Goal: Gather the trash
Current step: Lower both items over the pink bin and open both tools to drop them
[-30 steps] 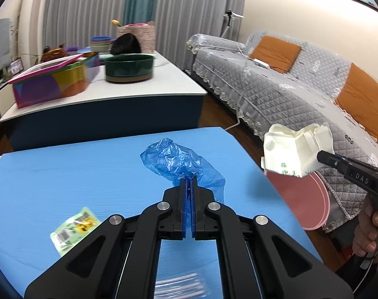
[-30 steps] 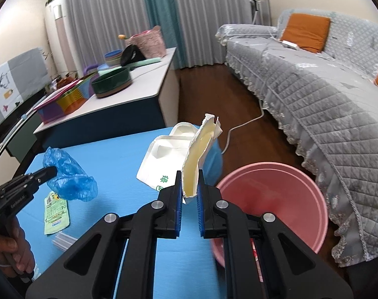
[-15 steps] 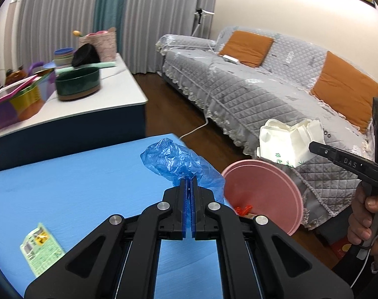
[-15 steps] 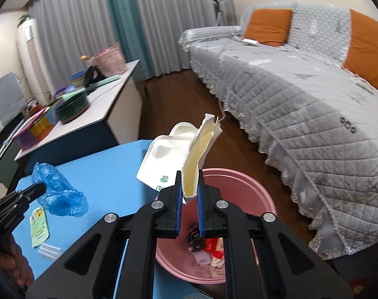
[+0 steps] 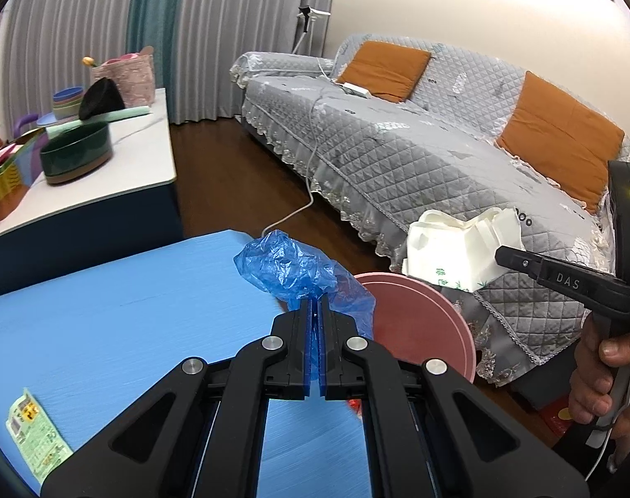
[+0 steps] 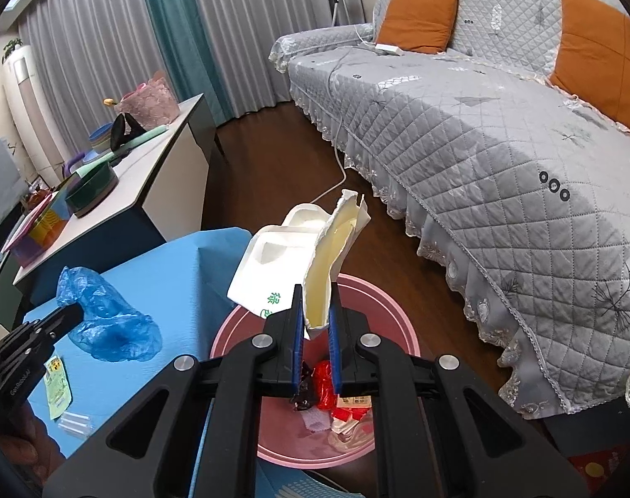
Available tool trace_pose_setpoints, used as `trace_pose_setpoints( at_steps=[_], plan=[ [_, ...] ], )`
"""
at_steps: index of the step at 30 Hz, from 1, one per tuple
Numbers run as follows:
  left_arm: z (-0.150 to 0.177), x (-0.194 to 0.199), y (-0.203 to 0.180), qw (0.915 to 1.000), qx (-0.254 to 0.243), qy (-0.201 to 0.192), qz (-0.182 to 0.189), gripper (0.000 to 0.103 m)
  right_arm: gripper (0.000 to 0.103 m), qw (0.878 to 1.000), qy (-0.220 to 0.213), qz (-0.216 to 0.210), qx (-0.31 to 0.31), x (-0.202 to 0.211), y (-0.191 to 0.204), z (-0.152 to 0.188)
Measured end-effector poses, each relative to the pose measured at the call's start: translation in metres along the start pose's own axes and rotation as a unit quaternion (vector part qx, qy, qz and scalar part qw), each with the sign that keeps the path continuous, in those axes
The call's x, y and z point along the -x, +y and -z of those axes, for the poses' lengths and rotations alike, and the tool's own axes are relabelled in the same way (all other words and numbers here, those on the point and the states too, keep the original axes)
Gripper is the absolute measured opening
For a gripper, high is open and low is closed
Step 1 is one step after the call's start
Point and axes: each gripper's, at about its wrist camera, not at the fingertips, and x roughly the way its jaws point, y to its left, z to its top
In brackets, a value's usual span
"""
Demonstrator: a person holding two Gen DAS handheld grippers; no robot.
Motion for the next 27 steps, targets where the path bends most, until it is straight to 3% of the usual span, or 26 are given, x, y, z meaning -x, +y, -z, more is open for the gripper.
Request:
trace_pose_setpoints(
  at_steps=[18, 22, 24, 25, 27],
  plan=[
    [-0.005, -0.033, -0.038, 0.999, -0.029, 0.024, 0.023, 0.002, 0.011, 1.0, 0.006, 0.0, -0.018, -0.005, -0.014, -0.004],
    [-0.006, -0.036, -0.043, 0.9988, -0.032, 0.027, 0.027, 0.002, 0.016, 1.0, 0.004, 0.0, -0.022, -0.006, -0.015, -0.006],
    [-0.006, -0.038, -0.045, 0.9986, -0.033, 0.03, 0.029, 0.002, 0.025, 1.0, 0.005, -0.003, -0.023, -0.006, -0.016, -0.006],
    [-0.007, -0.039, -0.046, 0.9984, -0.033, 0.034, 0.032, 0.002, 0.039, 1.0, 0.005, -0.004, -0.023, -0.006, -0.016, -0.006],
    [-0.007, -0.043, -0.048, 0.9979, -0.036, 0.044, 0.032, 0.011, 0.059, 1.0, 0.0, 0.002, -0.024, -0.005, -0.015, -0.007]
  ],
)
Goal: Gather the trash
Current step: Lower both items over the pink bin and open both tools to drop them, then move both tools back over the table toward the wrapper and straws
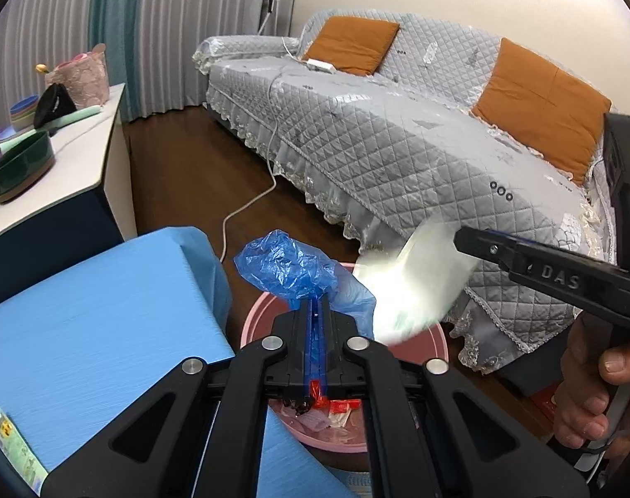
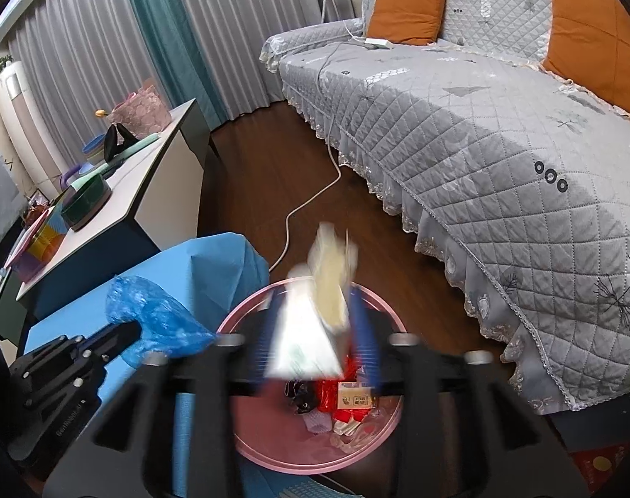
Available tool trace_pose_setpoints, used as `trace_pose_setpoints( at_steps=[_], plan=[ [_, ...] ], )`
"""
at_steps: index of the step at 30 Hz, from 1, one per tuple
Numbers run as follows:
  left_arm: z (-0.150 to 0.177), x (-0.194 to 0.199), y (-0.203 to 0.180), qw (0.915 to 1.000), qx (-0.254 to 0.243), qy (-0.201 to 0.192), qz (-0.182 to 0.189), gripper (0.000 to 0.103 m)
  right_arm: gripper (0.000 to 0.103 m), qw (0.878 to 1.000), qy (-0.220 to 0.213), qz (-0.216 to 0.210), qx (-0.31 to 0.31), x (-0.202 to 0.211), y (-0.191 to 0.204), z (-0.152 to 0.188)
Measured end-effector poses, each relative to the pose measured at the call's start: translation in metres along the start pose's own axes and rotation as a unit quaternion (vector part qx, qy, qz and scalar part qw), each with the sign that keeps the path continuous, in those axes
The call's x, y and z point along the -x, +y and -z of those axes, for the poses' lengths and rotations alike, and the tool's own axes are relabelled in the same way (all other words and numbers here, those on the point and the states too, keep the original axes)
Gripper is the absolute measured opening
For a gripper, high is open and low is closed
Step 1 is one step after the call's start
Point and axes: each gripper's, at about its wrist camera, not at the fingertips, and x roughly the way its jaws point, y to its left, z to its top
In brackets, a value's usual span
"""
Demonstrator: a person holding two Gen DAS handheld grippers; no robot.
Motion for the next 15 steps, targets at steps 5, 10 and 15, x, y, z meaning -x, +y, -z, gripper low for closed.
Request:
trace_pose_setpoints(
  at_steps=[5, 10, 15],
  plan=[
    [0.001, 0.001, 0.003, 1.0, 0.004, -0.004, -0.008, 0.042, 0.06, 1.0, -0.006, 0.0, -0.016, 0.001, -0.005, -0.003],
    [0.003, 0.004, 0.009, 0.9998, 0.011, -0.004, -0.014, 0.042, 0.06, 1.0, -0.01, 0.0, -0.021, 0.001, -0.004, -0.004],
    [0.006, 0.017, 0.021, 0.9995, 0.019, -0.012, -0.022, 0.042, 0.06, 1.0, -0.02, -0.006, -0.016, 0.005, 0.004, -0.005]
  ],
)
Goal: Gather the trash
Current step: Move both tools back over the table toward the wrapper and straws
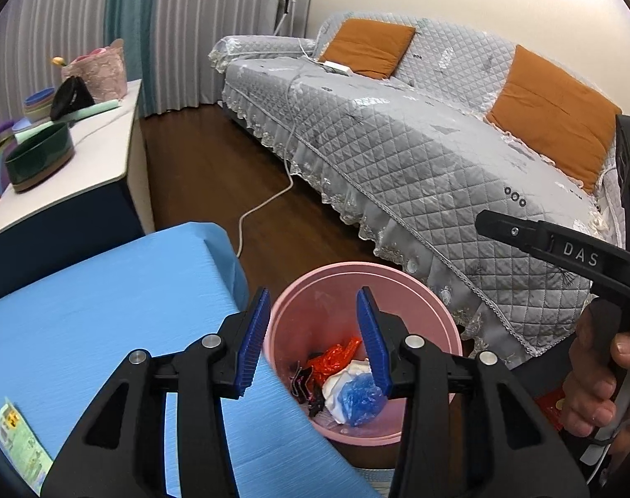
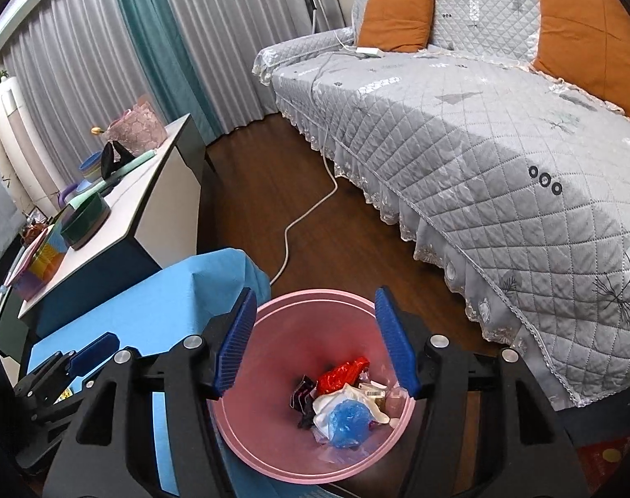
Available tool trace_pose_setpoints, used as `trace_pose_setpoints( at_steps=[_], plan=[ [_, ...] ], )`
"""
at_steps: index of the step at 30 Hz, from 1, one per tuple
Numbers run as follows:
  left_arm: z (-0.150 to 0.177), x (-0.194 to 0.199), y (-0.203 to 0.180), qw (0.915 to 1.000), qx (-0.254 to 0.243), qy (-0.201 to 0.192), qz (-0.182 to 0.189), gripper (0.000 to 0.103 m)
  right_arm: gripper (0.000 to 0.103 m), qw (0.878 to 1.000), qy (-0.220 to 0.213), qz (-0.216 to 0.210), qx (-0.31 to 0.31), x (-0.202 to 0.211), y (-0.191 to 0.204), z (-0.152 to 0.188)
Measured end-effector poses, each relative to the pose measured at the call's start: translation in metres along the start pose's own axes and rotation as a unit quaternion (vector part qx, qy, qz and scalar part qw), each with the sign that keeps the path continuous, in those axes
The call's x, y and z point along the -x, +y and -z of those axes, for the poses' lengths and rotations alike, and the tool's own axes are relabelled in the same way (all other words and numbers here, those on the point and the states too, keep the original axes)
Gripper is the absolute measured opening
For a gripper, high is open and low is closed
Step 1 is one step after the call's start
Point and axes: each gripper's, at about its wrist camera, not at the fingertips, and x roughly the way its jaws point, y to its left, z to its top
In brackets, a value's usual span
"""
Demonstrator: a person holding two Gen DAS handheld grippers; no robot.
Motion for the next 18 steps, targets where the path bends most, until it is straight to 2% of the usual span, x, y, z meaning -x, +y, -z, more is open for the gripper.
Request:
trace_pose_setpoints(
  at_steps=[10, 18],
  plan=[
    [0.019, 0.05, 0.052, 0.9985, 0.036, -0.023, -0.034, 0.042, 0.06, 0.998, -0.012, -0.039, 0.048, 0.008, 0.053, 0.014],
    [0.036, 0.104, 0.11, 0.9941, 0.061, -0.042, -0.078, 0.042, 0.057, 0.986, 0.0, -0.096, 0.133, 0.009, 0.123, 0.047]
  ],
)
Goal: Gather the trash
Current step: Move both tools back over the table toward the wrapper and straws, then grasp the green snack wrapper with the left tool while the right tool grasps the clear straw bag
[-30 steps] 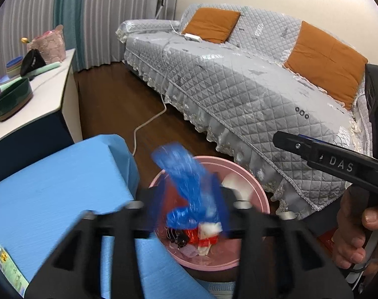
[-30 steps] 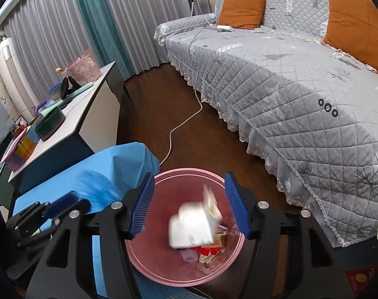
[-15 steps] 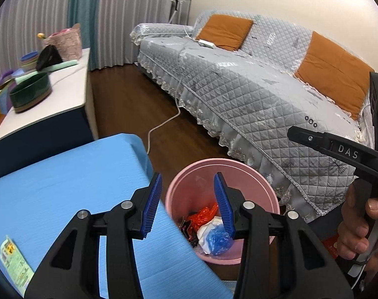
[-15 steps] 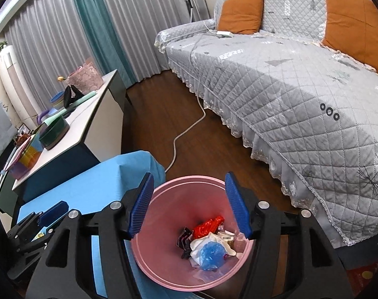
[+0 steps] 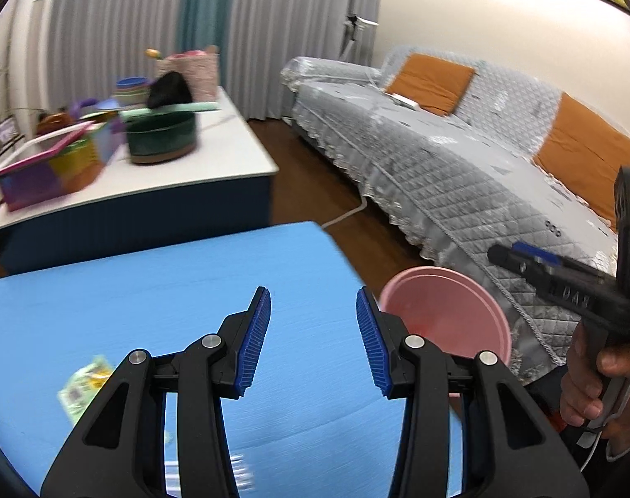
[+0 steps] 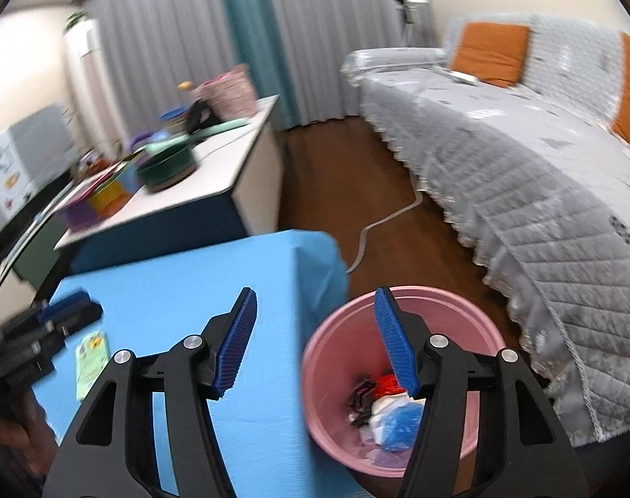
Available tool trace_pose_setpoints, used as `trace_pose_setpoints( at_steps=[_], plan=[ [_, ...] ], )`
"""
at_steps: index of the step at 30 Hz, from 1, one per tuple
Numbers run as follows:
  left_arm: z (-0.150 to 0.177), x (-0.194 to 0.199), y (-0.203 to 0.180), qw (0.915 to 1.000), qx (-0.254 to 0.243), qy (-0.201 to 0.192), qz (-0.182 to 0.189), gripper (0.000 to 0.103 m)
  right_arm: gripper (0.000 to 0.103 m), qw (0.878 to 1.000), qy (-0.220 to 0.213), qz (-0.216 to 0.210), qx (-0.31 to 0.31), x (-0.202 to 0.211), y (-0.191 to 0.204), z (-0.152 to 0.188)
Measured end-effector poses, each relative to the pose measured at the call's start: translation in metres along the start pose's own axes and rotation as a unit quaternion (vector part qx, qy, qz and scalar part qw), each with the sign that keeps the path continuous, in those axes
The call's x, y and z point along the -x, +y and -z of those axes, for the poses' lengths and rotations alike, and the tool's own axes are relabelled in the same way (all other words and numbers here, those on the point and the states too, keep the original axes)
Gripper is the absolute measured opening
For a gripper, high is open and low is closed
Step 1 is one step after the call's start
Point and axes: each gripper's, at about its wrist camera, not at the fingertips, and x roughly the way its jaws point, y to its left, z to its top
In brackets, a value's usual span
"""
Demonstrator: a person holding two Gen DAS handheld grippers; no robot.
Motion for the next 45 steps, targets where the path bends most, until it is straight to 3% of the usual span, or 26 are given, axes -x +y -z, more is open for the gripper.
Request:
trace_pose_setpoints(
  at_steps=[7, 13, 20, 26, 31, 37, 40, 45],
  plan=[
    [0.01, 0.039, 0.063, 0.9976, 0.046, -0.021, -0.046, 0.042, 0.05, 0.995, 0.023, -0.069, 0.069, -0.016, 0.068, 0.02],
    [0.033, 0.063, 0.111, 0.9907, 0.101, -0.031, -0.086, 0.042, 0.049, 0.985, 0.037, -0.114, 0.122, -0.024, 0.115, 0.04],
    [0.067, 0.084, 0.151, 0.9806, 0.15, -0.023, -0.124, 0.037, 0.049, 0.965, 0.066, -0.171, 0.185, -0.041, 0.168, 0.069],
    [0.08, 0.089, 0.183, 0.9726, 0.182, -0.018, -0.143, 0.035, 0.053, 0.94, 0.099, -0.207, 0.254, -0.058, 0.207, 0.099],
    [0.085, 0.08, 0.197, 0.9676, 0.205, -0.008, -0.146, 0.035, 0.065, 0.922, 0.121, -0.218, 0.296, -0.068, 0.224, 0.118],
    [0.088, 0.066, 0.204, 0.9664, 0.214, 0.004, -0.142, 0.035, 0.068, 0.906, 0.147, -0.207, 0.339, -0.084, 0.229, 0.137],
    [0.087, 0.061, 0.206, 0.9657, 0.218, 0.005, -0.141, 0.035, 0.068, 0.901, 0.15, -0.194, 0.357, -0.089, 0.229, 0.143],
    [0.084, 0.05, 0.208, 0.9653, 0.219, 0.01, -0.142, 0.035, 0.064, 0.905, 0.147, -0.191, 0.35, -0.096, 0.227, 0.138]
  ],
)
